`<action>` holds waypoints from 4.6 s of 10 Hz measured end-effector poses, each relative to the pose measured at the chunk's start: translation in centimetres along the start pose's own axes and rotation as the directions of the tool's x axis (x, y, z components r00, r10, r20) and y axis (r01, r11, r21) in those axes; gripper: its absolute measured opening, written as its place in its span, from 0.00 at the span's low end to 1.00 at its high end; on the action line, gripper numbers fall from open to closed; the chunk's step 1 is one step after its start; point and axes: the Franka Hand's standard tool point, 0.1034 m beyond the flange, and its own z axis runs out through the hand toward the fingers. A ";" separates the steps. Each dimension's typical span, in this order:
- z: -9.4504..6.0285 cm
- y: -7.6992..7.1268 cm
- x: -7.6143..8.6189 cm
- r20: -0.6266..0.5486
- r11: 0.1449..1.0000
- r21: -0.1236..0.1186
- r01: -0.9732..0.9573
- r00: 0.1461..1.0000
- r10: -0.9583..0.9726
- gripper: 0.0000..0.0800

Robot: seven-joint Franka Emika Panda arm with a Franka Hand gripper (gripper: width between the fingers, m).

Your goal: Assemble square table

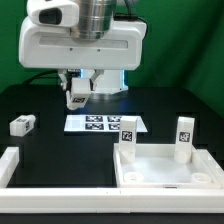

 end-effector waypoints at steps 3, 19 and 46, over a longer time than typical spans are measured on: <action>-1.4 -2.6 3.0 -0.146 0.998 0.013 -0.066 0.987 0.067 0.36; -0.6 -18.7 13.5 -0.669 0.952 0.164 -0.258 0.680 0.299 0.36; 2.6 -18.2 15.1 -0.701 0.980 0.064 -0.190 0.690 0.180 0.36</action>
Offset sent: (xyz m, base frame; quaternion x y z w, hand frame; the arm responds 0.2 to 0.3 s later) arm 0.0688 0.1000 0.0092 0.0625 0.2685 0.1475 0.9499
